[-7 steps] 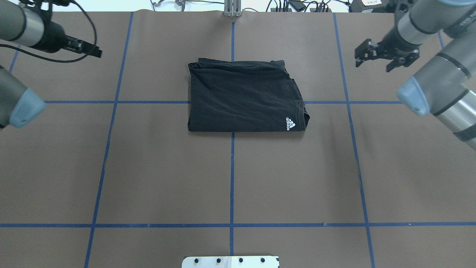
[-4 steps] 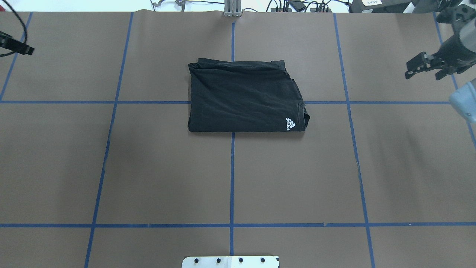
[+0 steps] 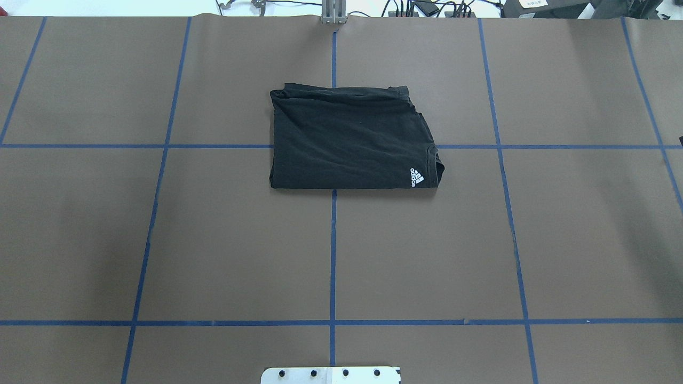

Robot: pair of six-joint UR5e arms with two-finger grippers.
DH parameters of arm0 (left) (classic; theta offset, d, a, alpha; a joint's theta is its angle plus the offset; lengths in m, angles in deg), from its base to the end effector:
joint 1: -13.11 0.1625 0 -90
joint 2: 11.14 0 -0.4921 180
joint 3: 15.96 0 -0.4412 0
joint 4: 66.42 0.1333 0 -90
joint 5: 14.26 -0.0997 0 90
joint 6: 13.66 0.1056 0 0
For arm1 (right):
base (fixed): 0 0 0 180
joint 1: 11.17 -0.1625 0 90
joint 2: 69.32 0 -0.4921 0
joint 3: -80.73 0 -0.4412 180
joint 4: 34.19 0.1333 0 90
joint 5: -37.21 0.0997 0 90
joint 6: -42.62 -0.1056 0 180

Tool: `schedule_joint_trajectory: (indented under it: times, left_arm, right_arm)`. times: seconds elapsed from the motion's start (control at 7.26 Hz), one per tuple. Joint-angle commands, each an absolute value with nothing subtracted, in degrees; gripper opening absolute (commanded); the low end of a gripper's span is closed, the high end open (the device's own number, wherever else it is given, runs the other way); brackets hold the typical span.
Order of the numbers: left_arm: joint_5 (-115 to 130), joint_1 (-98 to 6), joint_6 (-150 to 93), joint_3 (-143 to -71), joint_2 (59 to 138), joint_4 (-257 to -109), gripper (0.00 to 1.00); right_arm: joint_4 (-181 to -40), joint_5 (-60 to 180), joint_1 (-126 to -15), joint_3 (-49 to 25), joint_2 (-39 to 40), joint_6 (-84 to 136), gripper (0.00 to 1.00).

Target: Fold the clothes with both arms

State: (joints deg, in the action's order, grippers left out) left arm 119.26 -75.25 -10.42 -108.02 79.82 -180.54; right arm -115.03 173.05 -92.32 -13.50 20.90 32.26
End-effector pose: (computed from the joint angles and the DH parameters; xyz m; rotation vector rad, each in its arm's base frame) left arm -0.0442 -0.5740 0.6539 0.4616 0.7398 0.2595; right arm -0.0281 -0.5544 0.6727 0.0815 -0.8214 -0.0671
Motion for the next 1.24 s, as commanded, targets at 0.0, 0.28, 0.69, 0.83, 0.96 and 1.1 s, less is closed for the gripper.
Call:
schedule_joint_trajectory:
  times: [0.0,0.28,0.69,0.83,0.96,1.1]
  left_arm:
    - [118.8,-78.5,-7.5,-112.1,72.9,-180.9,0.99]
    - [119.2,-78.5,-8.1,-115.4,72.4,-179.6,0.99]
    - [119.4,-78.1,-8.1,-114.8,75.9,-164.7,0.99]
    - [119.3,-78.2,-8.0,-115.1,75.8,-164.6,0.99]
    - [119.4,-78.0,-8.0,-114.7,76.0,-164.9,0.99]
    - [119.4,-78.0,-8.0,-115.3,75.9,-165.1,0.99]
  right_arm:
    - [-115.0,173.4,-93.3,-14.6,23.1,33.4,1.00]
    - [-114.4,173.0,-94.8,-15.2,23.5,32.8,1.00]
    - [-115.9,169.6,-91.8,-15.2,22.8,32.7,1.00]
    - [-118.7,167.7,-91.7,-15.3,22.4,32.8,1.00]
    - [-123.1,168.5,-91.7,-16.1,21.3,32.9,1.00]
    - [-128.7,168.4,-91.8,-17.5,19.0,33.0,1.00]
